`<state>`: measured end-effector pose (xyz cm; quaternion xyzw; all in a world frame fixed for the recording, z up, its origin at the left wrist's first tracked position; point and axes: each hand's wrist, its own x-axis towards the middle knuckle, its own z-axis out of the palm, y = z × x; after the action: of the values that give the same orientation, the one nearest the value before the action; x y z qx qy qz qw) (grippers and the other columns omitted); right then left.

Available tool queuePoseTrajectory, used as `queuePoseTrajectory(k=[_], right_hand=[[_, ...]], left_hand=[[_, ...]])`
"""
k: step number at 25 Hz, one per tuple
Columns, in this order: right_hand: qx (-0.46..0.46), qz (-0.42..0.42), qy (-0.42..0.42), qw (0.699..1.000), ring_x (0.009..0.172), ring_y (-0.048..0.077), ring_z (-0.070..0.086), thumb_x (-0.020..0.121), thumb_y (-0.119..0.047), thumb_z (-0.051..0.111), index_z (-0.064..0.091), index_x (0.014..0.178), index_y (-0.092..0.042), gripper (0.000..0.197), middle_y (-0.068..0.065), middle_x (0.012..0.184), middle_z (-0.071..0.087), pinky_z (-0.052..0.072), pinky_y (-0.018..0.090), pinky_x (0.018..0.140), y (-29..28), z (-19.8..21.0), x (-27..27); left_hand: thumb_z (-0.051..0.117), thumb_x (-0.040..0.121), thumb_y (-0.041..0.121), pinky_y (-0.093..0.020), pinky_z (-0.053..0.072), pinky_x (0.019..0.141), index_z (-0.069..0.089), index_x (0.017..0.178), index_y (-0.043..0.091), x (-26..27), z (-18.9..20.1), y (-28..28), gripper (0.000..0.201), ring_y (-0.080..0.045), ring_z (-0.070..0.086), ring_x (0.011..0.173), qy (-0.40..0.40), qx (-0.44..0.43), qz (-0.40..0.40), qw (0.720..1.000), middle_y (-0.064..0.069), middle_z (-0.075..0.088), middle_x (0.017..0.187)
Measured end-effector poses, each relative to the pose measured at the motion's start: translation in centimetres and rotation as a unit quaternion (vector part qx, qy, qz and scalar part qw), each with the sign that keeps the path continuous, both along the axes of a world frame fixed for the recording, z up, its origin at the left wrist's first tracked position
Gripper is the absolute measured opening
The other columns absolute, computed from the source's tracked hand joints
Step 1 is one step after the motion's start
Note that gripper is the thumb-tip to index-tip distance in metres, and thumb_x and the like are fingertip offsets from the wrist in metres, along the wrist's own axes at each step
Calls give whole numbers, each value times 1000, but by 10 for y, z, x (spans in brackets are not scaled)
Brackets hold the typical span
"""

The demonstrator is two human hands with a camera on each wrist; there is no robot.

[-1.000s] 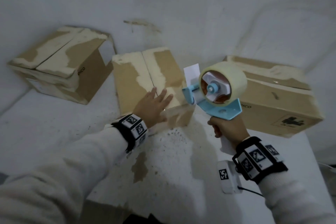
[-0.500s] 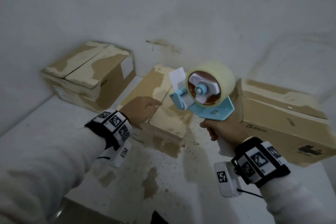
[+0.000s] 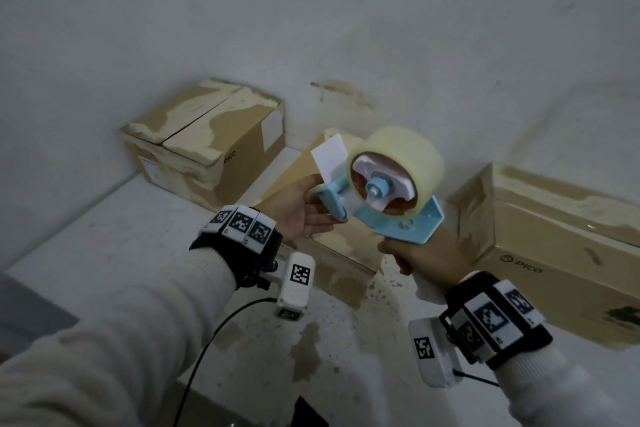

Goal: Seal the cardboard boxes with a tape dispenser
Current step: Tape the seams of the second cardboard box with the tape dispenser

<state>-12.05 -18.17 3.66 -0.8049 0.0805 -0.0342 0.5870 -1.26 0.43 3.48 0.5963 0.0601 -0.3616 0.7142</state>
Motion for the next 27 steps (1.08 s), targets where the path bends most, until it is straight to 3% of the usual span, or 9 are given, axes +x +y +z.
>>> queuePoseTrajectory(k=[3, 5, 8, 12, 14, 16, 20, 24, 27], right_hand=[[-19, 16, -16, 1000, 43, 25, 48, 70, 2, 70, 57, 62, -14, 22, 2, 48, 55, 43, 40, 50, -3, -5, -4], [-29, 16, -24, 999, 44, 26, 49, 70, 3, 71, 57, 62, -15, 24, 3, 50, 56, 45, 42, 50, -3, -7, -6], [-28, 10, -25, 999, 45, 27, 49, 72, 6, 69, 56, 62, -13, 25, 4, 51, 55, 44, 41, 50, -2, -10, -8], [-33, 20, -15, 999, 41, 19, 47, 74, 7, 68, 53, 61, -8, 24, -1, 45, 53, 42, 33, 46, 4, -13, -7], [-37, 33, -15, 999, 36, 11, 46, 74, 7, 68, 52, 58, -12, 29, -4, 41, 54, 40, 25, 41, 11, -12, -6], [-28, 41, -12, 999, 35, 8, 45, 75, 8, 66, 50, 57, -14, 32, -5, 40, 53, 39, 23, 40, 14, -11, -7], [-32, 55, -3, 998, 37, 9, 47, 76, 8, 66, 52, 58, -10, 29, -3, 42, 55, 42, 26, 45, 6, -14, -12], [-43, 68, 7, 997, 39, 12, 49, 76, 7, 69, 60, 73, -13, 21, -3, 48, 59, 44, 24, 42, 16, -27, -6], [-72, 72, 13, 995, 38, 12, 51, 75, 4, 70, 60, 73, -18, 24, -6, 49, 62, 45, 26, 41, 24, -34, 4]], left_hand=[[43, 87, 58, -30, 52, 73, 63, 94, 6, -5, -1, 1, 56, -17, 71, 61, 34, -9, -6, 999, -8, 73, 71], [46, 87, 57, -27, 55, 67, 63, 94, 6, -8, -1, -1, 54, -16, 71, 60, 49, -7, -6, 999, -8, 73, 70], [48, 93, 43, -21, 56, 54, 61, 91, 7, -9, -1, -2, 39, -14, 70, 54, 55, 0, 5, 998, -8, 71, 72], [45, 97, 15, -21, 56, 52, 60, 93, 5, -11, -5, -1, 19, -14, 68, 54, 17, 30, 34, 999, -7, 70, 66], [47, 95, 9, -23, 56, 52, 60, 97, 3, -8, -2, 3, 15, -15, 65, 53, -29, 72, 63, 995, -9, 67, 66], [50, 94, 7, -23, 56, 55, 62, 94, 3, 1, 3, 18, 12, -11, 64, 44, -68, 98, 91, 989, -7, 67, 60], [59, 90, 14, -20, 55, 58, 62, 88, 9, 24, 4, 71, 6, -6, 68, 50, -128, 126, 153, 972, -5, 69, 81], [61, 89, 14, -21, 51, 54, 65, 88, 7, 25, -21, 90, 7, -5, 65, 46, -126, 183, 195, 955, -6, 69, 80], [61, 88, 14, -23, 46, 60, 66, 93, 4, 27, -36, 97, 13, -9, 64, 58, -112, 218, 207, 947, -5, 68, 77]])
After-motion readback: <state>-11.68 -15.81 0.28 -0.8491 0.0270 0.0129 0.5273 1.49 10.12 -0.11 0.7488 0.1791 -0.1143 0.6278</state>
